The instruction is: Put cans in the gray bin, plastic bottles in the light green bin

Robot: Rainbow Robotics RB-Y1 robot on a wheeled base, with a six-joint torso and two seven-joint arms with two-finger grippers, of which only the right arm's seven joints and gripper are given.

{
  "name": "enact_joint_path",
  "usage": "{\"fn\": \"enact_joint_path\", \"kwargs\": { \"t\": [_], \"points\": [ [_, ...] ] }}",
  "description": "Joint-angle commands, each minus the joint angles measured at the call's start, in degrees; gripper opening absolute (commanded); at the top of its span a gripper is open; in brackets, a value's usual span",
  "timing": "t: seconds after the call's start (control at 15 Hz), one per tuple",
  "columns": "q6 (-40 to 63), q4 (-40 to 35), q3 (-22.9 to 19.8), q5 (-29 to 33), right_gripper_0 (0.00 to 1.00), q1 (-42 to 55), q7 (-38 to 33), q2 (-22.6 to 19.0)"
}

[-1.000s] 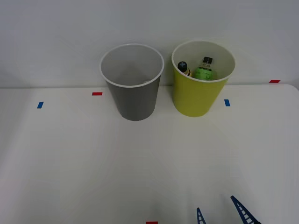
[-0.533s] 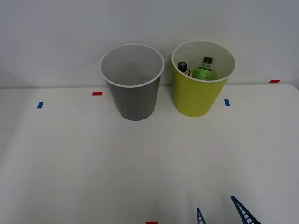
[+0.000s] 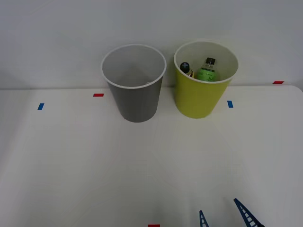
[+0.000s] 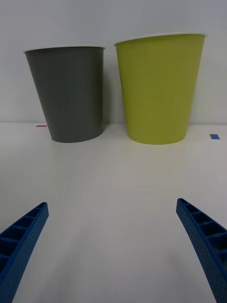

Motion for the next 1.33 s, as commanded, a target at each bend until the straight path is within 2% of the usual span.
{"fn": "enact_joint_path", "kwargs": {
  "t": [0.07,1.33],
  "points": [
    [0.0,0.0,0.0,0.0,0.93,0.0,0.0,0.0],
    [0.0,0.0,0.0,0.0,0.93,0.0,0.0,0.0]
  ]
}}
